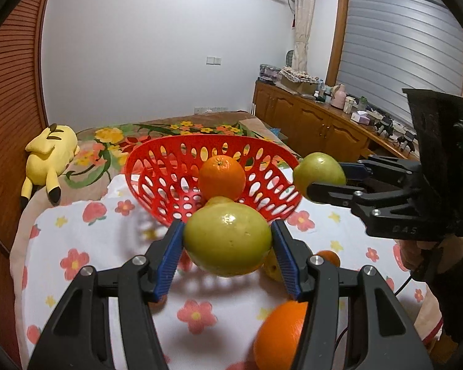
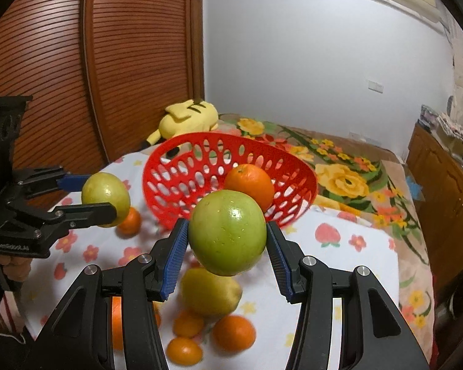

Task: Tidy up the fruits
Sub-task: 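Lift both held fruits and carry them over the red basket, then open both tools to release the fruits into the basket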

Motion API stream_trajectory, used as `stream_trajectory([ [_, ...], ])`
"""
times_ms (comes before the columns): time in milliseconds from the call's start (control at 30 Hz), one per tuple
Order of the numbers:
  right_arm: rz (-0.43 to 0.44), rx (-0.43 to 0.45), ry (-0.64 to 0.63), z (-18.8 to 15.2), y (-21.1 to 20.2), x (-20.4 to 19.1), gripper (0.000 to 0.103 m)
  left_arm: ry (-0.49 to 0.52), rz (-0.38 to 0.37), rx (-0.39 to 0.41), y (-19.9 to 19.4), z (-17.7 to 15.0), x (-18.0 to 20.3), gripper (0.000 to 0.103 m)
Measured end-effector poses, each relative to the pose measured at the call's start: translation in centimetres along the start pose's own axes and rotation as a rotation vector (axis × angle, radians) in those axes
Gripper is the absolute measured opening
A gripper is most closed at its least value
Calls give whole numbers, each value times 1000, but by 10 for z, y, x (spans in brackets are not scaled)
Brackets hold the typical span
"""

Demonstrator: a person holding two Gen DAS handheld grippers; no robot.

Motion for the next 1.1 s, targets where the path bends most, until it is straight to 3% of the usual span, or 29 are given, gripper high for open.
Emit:
stream_trajectory([
  [533,25,-113,-40,3,60,14,52,6,21,-34,47,19,-17,56],
  [1100,30,-140,-30,5,76,22,52,13,51,-71,80,26,-22,56],
])
Point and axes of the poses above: each gripper's, at about its wrist camera, not at the fingertips, and y roughly the way its jaws point, x to its right, z to its top, the point moved 10 cm from there along y, roughly the way its jaws point, and after that the axes turned 7 degrees about z, right-handed, at the moved point
